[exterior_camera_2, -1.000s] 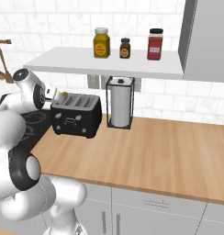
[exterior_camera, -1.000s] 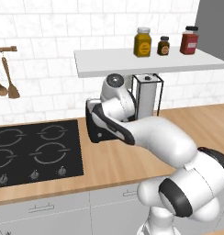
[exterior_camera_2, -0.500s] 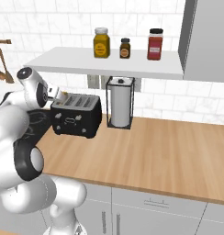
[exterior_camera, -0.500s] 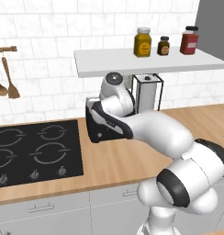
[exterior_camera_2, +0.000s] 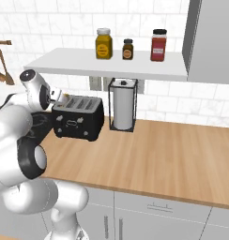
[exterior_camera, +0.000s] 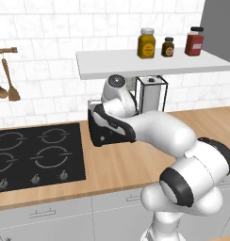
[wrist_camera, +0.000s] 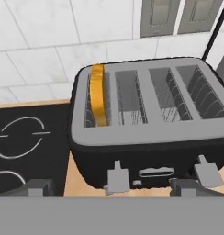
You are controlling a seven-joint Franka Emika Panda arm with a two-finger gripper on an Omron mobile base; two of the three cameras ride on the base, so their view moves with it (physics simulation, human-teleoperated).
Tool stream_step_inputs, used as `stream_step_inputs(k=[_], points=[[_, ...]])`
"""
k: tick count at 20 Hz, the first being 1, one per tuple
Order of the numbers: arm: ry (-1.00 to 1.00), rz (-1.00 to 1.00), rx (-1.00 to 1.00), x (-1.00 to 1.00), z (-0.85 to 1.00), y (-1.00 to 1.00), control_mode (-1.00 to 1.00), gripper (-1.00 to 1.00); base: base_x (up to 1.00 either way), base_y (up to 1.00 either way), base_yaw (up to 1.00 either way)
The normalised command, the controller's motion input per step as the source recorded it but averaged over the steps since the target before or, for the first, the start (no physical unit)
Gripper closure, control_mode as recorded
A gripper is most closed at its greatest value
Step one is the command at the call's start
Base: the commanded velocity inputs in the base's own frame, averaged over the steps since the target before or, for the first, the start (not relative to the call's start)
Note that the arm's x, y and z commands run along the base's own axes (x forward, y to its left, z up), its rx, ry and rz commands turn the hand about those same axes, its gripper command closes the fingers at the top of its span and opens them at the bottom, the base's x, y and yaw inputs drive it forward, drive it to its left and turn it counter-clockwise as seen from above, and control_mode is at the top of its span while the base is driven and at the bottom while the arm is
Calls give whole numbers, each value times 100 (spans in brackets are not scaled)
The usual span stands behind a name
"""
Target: Start the toaster. Once the lever pops up, take the bread to the plate on the dining counter.
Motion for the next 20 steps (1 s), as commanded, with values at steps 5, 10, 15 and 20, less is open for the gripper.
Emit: stream_step_inputs(k=[5,10,15,20], points=[[0,0,1,11,-4,10,-100,-100,0,0,0],[0,0,0,14,0,3,-100,-100,0,0,0],[0,0,0,16,-14,0,-100,-100,0,0,0],[0,0,0,15,-11,0,-100,-100,0,0,0]])
